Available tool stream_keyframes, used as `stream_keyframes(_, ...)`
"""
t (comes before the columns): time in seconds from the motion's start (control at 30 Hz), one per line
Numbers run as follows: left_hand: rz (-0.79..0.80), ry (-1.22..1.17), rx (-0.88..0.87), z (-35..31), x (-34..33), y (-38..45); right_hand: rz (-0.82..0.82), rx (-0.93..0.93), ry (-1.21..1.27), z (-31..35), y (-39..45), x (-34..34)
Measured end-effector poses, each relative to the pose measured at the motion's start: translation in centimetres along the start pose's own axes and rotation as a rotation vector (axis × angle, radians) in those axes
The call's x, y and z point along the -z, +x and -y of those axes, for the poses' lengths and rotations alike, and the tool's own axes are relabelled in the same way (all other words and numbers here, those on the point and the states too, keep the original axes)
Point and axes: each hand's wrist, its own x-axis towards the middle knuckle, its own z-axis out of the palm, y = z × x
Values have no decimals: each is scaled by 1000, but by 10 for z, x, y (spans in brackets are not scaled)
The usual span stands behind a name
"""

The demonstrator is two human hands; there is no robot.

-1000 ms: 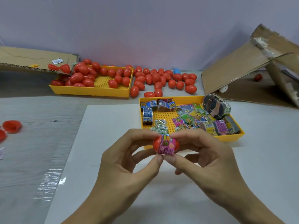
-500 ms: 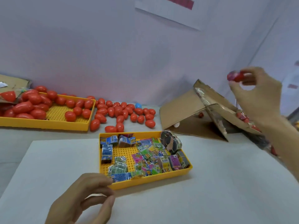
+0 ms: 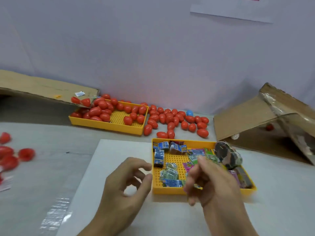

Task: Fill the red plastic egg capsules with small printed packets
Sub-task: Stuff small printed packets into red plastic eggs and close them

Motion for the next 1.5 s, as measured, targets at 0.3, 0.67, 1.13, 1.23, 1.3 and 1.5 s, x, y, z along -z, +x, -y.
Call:
stream_keyframes(0.3,-195,401,71,39,20,120,279,-116,-309,-53,-26,-25)
stream_keyframes(0.67,-32,826,256,94,15,192,242,-163,-180,-55,-7,-19)
stream_keyframes(1.13,139,-641,506,-14,-2,21,151,-215,63,-47,-1,-12)
stream_keyframes(1.23,189,-611,507,-18,-5,2,203,-208,5,-38,-1,-7)
stream_keyframes(1.3,214,-571,487,-19,-5,-5,251,-196,-74,-32,-1,-3)
stream_keyframes(1.5,199,-488,469,-17,-1,-12,280,-198,-242,-25,-2,1)
